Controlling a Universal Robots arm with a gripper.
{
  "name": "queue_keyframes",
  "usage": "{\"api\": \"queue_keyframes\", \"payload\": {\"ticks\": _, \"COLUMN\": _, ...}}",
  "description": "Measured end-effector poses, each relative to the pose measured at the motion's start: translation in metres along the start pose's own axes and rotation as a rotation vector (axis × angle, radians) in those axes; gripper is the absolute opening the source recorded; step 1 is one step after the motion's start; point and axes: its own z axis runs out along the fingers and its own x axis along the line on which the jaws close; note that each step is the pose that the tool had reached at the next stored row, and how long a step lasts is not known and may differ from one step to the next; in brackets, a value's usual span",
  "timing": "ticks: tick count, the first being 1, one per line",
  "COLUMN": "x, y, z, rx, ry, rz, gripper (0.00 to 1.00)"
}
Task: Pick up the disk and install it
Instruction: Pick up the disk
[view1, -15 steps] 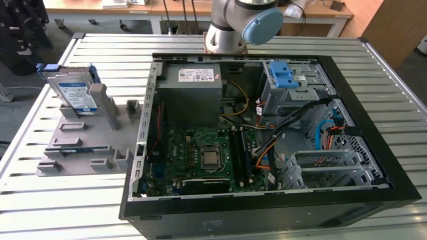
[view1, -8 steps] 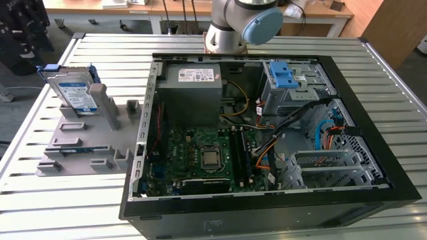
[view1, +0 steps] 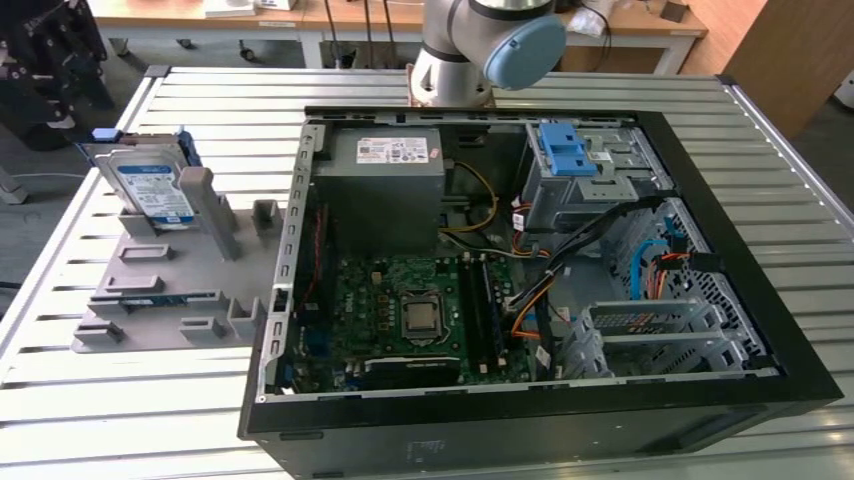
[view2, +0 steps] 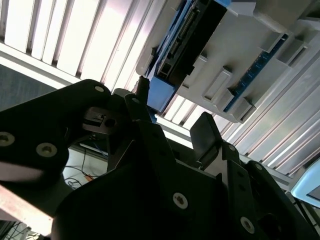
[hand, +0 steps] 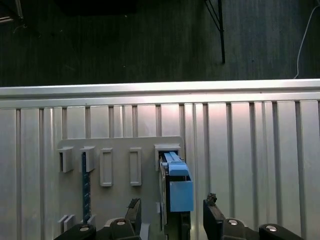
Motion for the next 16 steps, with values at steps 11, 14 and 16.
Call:
{"api": "queue_keyframes", "payload": {"ticks": 11, "x": 0.0001, "y": -0.0001, "z": 0.0085, "rx": 0.0002, "ry": 0.0000, "rz": 0.000, "gripper": 0.60}}
{"api": "queue_keyframes", "payload": {"ticks": 14, "x": 0.0001, "y": -0.0002, "z": 0.0109, "rx": 0.0002, "ry": 0.0000, "rz": 0.000, "gripper": 0.60}}
{"api": "queue_keyframes", "payload": {"ticks": 16, "x": 0.0001, "y": -0.0002, "z": 0.0121, "rx": 0.0002, "ry": 0.0000, "rz": 0.000, "gripper": 0.60}}
